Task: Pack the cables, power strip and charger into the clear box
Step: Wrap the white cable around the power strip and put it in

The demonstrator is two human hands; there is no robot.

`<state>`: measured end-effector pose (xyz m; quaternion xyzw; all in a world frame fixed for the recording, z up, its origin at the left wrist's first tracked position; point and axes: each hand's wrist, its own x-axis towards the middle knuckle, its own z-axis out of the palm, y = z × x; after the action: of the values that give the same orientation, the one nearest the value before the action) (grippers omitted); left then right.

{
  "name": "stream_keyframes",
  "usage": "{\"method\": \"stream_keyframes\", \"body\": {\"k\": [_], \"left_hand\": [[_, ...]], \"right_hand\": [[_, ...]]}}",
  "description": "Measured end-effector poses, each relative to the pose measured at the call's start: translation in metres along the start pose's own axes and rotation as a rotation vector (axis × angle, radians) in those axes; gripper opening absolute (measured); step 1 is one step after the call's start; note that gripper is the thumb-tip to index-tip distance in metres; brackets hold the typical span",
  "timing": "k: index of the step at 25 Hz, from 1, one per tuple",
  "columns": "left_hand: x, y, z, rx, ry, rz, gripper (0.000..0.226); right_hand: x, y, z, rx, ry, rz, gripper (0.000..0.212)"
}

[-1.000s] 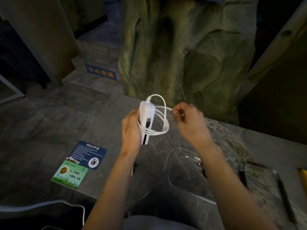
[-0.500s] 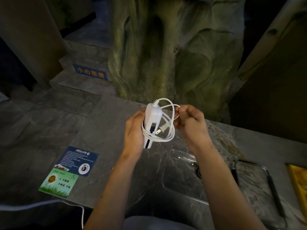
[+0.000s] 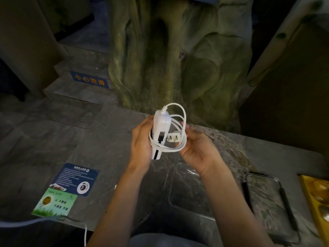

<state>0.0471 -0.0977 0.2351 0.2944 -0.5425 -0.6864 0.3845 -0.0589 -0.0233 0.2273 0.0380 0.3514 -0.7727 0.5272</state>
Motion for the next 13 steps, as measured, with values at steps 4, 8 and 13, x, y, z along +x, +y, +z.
{"method": "stream_keyframes", "body": {"k": [4,8,13], "left_hand": [[0.0,-0.006,0.005,-0.022,0.038,0.003,0.035],[0.0,-0.009,0.007,-0.035,0.13,0.027,0.036],[0.001,-0.016,0.008,-0.002,0.183,0.05,0.03]], "right_hand": [[-0.008,0.01,0.004,0.108,-0.022,0.065,0.026],[-0.015,0.02,0.01,0.147,-0.062,0.095,0.025],[-0.018,0.016,0.007,0.065,-0.013,0.133,0.023]]}}
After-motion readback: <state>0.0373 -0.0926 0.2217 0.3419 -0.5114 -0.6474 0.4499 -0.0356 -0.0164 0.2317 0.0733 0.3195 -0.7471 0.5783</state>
